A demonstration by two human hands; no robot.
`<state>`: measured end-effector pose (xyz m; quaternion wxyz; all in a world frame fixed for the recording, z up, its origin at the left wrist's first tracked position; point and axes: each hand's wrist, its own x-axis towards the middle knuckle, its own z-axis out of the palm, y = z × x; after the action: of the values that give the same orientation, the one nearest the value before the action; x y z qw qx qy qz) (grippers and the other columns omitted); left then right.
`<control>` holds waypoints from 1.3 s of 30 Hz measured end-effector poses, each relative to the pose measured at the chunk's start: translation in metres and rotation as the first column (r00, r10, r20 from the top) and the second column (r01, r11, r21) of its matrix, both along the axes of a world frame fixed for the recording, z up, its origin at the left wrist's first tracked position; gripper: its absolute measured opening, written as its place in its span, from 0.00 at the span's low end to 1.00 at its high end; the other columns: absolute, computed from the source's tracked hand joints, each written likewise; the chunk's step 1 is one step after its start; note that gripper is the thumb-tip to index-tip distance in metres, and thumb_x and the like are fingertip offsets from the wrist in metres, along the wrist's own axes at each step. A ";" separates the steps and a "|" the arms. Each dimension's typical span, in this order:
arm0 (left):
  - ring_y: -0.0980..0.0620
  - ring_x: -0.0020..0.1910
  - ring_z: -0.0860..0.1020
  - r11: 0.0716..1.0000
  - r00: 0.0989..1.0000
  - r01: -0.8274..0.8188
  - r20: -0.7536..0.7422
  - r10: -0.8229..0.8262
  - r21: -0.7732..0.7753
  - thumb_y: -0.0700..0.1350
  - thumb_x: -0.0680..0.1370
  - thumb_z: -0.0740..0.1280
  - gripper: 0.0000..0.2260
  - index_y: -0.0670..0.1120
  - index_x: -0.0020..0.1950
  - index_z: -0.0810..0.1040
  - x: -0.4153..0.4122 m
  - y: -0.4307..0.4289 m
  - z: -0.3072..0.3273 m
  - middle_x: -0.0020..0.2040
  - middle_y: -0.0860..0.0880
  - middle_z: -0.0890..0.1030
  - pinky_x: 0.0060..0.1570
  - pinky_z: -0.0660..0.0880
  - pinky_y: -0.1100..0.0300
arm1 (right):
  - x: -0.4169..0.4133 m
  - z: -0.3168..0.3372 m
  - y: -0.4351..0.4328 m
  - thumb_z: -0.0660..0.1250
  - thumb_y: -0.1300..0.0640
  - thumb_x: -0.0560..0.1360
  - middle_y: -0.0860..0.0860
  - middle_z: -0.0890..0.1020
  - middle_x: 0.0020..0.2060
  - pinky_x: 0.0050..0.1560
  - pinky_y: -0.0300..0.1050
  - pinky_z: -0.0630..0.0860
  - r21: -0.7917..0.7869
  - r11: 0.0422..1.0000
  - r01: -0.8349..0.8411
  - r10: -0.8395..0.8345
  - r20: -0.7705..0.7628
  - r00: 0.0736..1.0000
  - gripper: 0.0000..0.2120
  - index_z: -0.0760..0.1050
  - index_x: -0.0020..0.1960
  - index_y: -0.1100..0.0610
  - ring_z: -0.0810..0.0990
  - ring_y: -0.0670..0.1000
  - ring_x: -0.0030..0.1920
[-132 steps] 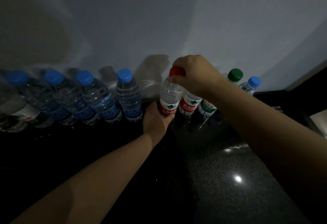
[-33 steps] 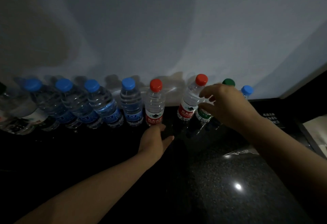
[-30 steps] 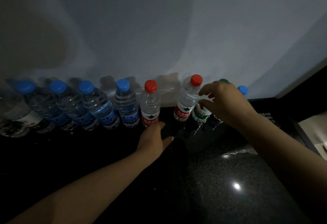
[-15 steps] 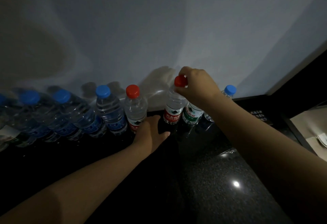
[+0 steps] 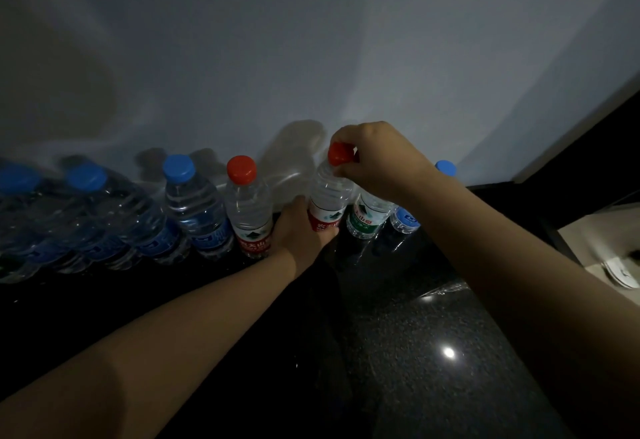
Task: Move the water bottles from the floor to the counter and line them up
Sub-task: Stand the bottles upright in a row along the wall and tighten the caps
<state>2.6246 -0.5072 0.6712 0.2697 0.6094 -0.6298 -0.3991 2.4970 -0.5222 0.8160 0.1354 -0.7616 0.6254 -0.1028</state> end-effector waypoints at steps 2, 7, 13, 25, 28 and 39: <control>0.50 0.57 0.79 1.000 1.000 -0.011 -0.021 0.010 -0.019 0.47 0.68 0.78 0.22 0.45 0.59 0.75 -0.005 -0.003 -0.001 0.57 0.48 0.80 0.61 0.75 0.51 | 0.000 -0.001 -0.001 0.71 0.58 0.73 0.55 0.80 0.55 0.56 0.54 0.76 -0.009 1.000 0.000 0.000 0.007 1.000 0.15 0.77 0.59 0.57 0.77 0.56 0.55; 0.50 0.53 0.79 0.993 0.998 -0.062 -0.015 0.061 -0.100 0.48 0.70 0.76 0.18 0.44 0.56 0.76 -0.011 -0.004 -0.010 0.53 0.48 0.81 0.58 0.76 0.54 | -0.001 -0.002 -0.002 0.70 0.58 0.74 0.55 0.80 0.54 0.56 0.55 0.76 -0.008 1.000 -0.014 0.014 0.006 1.000 0.14 0.77 0.58 0.57 0.77 0.56 0.54; 0.48 0.53 0.79 0.994 0.997 -0.058 -0.046 0.054 -0.094 0.45 0.73 0.74 0.16 0.42 0.56 0.76 -0.007 0.003 -0.008 0.52 0.46 0.81 0.57 0.76 0.52 | 0.001 -0.002 0.003 0.71 0.57 0.74 0.55 0.80 0.56 0.57 0.54 0.75 0.004 1.000 -0.012 0.011 0.033 0.999 0.16 0.76 0.61 0.56 0.77 0.56 0.56; 0.47 0.54 0.80 0.986 0.988 -0.156 0.023 0.155 0.066 0.50 0.74 0.72 0.18 0.38 0.57 0.78 0.011 0.020 -0.008 0.55 0.43 0.82 0.57 0.76 0.57 | 0.020 -0.008 0.012 0.70 0.55 0.74 0.55 0.82 0.53 0.55 0.53 0.76 -0.054 0.997 -0.056 0.058 0.034 0.998 0.15 0.77 0.59 0.58 0.79 0.55 0.53; 0.46 0.48 0.81 0.981 0.987 -0.163 0.006 0.163 0.103 0.50 0.74 0.72 0.16 0.38 0.51 0.78 0.013 0.023 -0.008 0.48 0.42 0.82 0.50 0.78 0.52 | 0.021 -0.008 0.012 0.70 0.54 0.74 0.55 0.82 0.54 0.55 0.53 0.77 -0.056 0.997 -0.054 0.056 0.034 0.998 0.16 0.77 0.60 0.58 0.79 0.55 0.53; 0.52 0.51 0.78 0.990 0.992 -0.116 -0.045 0.120 0.077 0.48 0.77 0.69 0.11 0.42 0.53 0.77 0.021 0.035 -0.006 0.51 0.48 0.80 0.50 0.74 0.61 | 0.026 -0.010 0.015 0.71 0.54 0.74 0.55 0.82 0.51 0.53 0.52 0.77 -0.081 0.996 -0.039 0.043 0.046 0.998 0.14 0.77 0.57 0.59 0.78 0.54 0.51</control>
<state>2.6453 -0.4723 0.6652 0.2852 0.6452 -0.5706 -0.4206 2.5234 -0.5076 0.8061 0.1215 -0.7764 0.6016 -0.1431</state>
